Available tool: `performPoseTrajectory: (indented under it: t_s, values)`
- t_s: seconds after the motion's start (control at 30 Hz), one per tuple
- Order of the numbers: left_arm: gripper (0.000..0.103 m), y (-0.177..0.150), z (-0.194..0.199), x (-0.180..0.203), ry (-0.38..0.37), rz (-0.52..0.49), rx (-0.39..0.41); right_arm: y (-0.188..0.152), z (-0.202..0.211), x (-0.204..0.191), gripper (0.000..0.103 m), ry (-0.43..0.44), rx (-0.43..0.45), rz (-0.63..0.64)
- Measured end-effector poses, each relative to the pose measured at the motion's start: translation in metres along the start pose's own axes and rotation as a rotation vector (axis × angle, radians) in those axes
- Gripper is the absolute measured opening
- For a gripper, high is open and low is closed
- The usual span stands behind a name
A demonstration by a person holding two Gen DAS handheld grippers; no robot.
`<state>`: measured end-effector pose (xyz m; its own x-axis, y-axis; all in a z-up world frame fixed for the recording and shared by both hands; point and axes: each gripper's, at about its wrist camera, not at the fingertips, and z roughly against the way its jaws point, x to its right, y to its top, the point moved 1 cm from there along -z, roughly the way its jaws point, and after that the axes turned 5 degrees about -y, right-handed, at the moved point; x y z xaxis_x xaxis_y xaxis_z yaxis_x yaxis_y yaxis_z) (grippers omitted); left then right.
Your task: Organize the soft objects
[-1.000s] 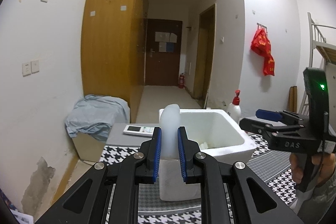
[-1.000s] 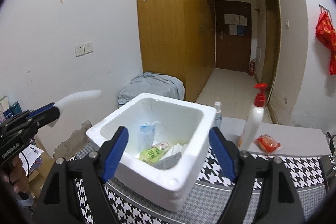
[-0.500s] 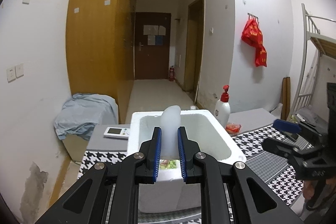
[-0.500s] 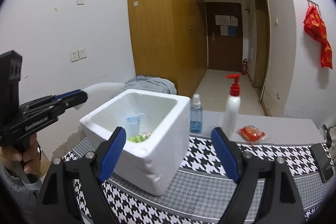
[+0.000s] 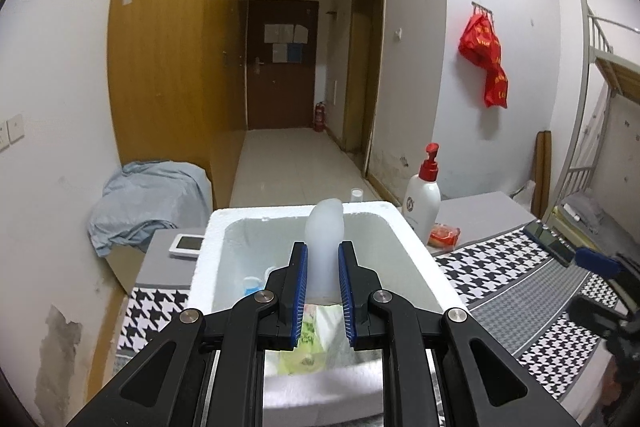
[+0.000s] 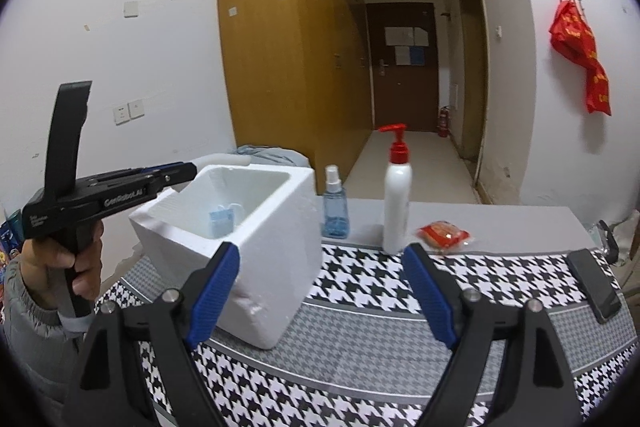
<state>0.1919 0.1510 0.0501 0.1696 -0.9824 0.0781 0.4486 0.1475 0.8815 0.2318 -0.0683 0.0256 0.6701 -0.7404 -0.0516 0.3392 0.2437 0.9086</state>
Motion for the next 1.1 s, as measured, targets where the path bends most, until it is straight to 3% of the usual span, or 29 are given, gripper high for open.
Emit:
performPoseTrajectory:
  t_s: [0.2, 0.27, 0.33, 0.43, 0.63, 0.77, 1.0, 1.1]
  values:
    - [0.026, -0.001, -0.011, 0.002, 0.036, -0.013, -0.002, -0.006, 0.010, 0.014, 0.087, -0.023, 0.004, -0.024]
    - [0.034, -0.002, -0.010, 0.002, 0.040, -0.010, -0.003, -0.007, 0.012, 0.018, 0.087, -0.031, 0.005, -0.034]
    - [0.066, -0.002, -0.007, 0.004, 0.040, -0.007, 0.001, -0.008, 0.014, 0.020, 0.087, -0.035, 0.006, -0.039]
    - [0.087, -0.004, 0.005, 0.006, 0.048, -0.005, 0.042, -0.010, 0.015, 0.021, 0.087, -0.035, 0.007, -0.044]
    - [0.098, -0.012, 0.031, 0.011, 0.053, 0.028, 0.084, -0.017, 0.024, 0.014, 0.087, -0.034, 0.013, -0.035]
    - [0.099, -0.021, 0.050, 0.018, 0.066, 0.032, 0.115, -0.022, 0.036, 0.009, 0.087, -0.037, 0.036, -0.029]
    - [0.102, -0.033, 0.084, 0.031, 0.079, 0.052, 0.174, -0.031, 0.068, -0.002, 0.103, -0.051, 0.101, -0.009]
    - [0.102, -0.039, 0.095, 0.038, 0.086, 0.051, 0.193, -0.033, 0.079, -0.004, 0.103, -0.062, 0.114, -0.005]
